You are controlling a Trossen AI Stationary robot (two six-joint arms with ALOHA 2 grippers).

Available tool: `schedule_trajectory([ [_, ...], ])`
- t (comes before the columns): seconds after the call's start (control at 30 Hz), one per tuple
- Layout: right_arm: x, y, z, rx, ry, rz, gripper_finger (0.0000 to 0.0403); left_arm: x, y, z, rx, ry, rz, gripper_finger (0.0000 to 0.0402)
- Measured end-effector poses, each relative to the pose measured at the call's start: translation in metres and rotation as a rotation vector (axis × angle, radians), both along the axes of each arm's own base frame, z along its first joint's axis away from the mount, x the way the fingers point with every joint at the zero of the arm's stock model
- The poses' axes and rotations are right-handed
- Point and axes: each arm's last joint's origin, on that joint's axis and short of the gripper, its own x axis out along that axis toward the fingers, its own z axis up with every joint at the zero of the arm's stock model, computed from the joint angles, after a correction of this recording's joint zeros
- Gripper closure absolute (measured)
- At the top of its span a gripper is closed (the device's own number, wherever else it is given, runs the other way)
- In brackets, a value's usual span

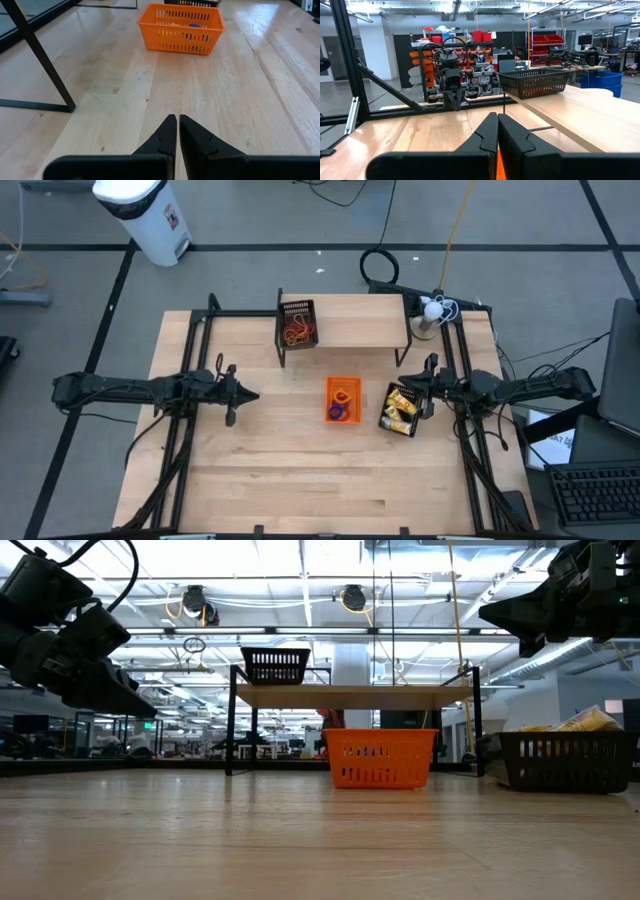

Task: Pick & Place Office Desk Supplies
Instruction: Put the orange bin on the shelf

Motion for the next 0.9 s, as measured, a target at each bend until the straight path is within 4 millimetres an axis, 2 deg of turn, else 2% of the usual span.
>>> schedule_trajectory([
  [0.3,0.001,0.0,-0.001,0.0,0.006,0.002,0.0403,0.0,0.0,0.0,0.0,0.0,0.0,0.0378],
  [0.6,0.011,0.003,0.002,0.01,-0.023,0.055,0.0403,0.0,0.0,0.0,0.0,0.0,0.0,0.0378],
  [0.7,0.021,0.004,-0.006,-0.006,0.098,0.059,0.0403,0.0,0.0,0.0,0.0,0.0,0.0,0.0378],
  [0.9,0.067,0.021,0.031,-0.111,0.189,0.12,0.0403,0.0,0.0,0.0,-0.001,0.0,0.001,0.0378],
])
